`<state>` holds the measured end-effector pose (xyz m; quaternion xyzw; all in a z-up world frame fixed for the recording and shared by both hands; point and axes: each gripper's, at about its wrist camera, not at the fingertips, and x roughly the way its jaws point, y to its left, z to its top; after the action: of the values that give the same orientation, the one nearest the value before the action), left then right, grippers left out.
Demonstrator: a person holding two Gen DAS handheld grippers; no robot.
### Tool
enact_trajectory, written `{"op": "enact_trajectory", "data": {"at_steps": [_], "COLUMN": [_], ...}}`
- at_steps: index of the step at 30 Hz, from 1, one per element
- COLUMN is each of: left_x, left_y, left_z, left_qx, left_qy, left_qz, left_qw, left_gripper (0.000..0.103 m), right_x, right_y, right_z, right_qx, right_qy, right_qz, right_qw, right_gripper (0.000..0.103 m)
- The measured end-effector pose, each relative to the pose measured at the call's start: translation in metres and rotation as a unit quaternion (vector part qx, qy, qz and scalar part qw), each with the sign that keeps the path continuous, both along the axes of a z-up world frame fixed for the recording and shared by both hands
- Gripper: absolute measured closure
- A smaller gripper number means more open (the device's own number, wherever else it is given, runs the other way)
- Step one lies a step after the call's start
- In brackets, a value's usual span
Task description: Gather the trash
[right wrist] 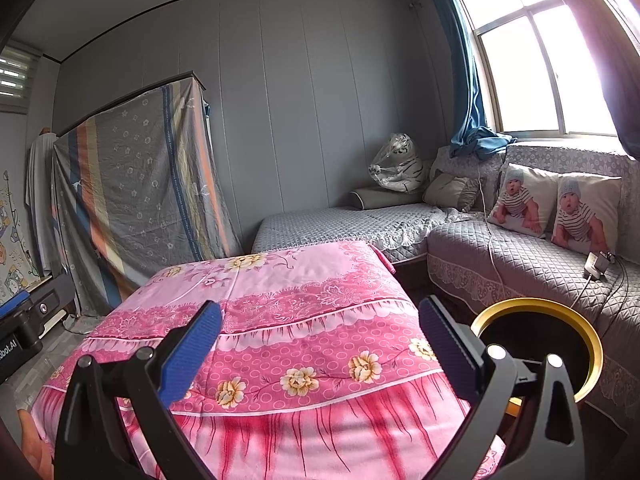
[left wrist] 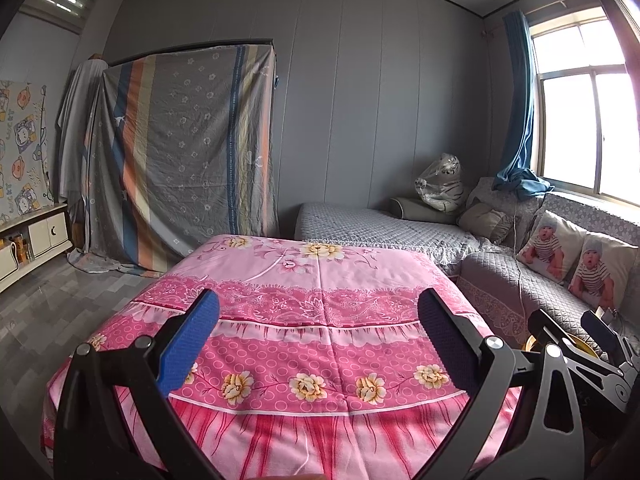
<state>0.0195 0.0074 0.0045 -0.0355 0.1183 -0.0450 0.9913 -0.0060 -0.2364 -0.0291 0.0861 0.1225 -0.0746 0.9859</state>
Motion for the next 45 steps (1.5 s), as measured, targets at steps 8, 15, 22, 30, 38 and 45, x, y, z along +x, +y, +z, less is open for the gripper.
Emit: {"op": "enact_trajectory", "data": {"at_steps": [8,15,22,30,38,45], "left_x": [0.002,0.003,0.006,0.007,0.008,0.010], "left_y": [-0.001,-0.003,-0.003,-0.002,-0.002,-0.001], "left_z": [-0.001,-0.001,-0.001,-0.001,-0.004,-0.006], "left_qx": [0.001,0.001,0.000,-0.001,-0.001,-0.002], "left_qy": [0.003,0.005,0.007,0.009,0.011,0.015], "left_qz": [-0.002,-0.005,-0.007,-0.008,-0.012,-0.013], "left_qw": [1.0000,1.0000,0.9999,0.9999,0.9999,0.9998], "left_gripper": [0.008,0.008,0.008,0.008,0.008,0.008], "right_x": [0.001,0.002,0.003,0.004,0.004,0.005], "right_y": [-0.002,-0.003,-0.003,-0.005,-0.005,-0.006], "right_z": [-0.001,-0.002,-0.003,-0.005,-0.006,-0.010], "right_qx": [0.004,0.007,0.010,0.014,0.014,0.016], "right_qy": [0.002,0.007,0.010,0.013,0.014,0.018], "right_qz": [-0.002,-0.002,-0.002,-0.003,-0.003,-0.002], "right_qw": [1.000,1.000,1.000,1.000,1.000,1.000], "right_gripper": [0.008,0.008,0.008,0.008,0.008,0.008]}}
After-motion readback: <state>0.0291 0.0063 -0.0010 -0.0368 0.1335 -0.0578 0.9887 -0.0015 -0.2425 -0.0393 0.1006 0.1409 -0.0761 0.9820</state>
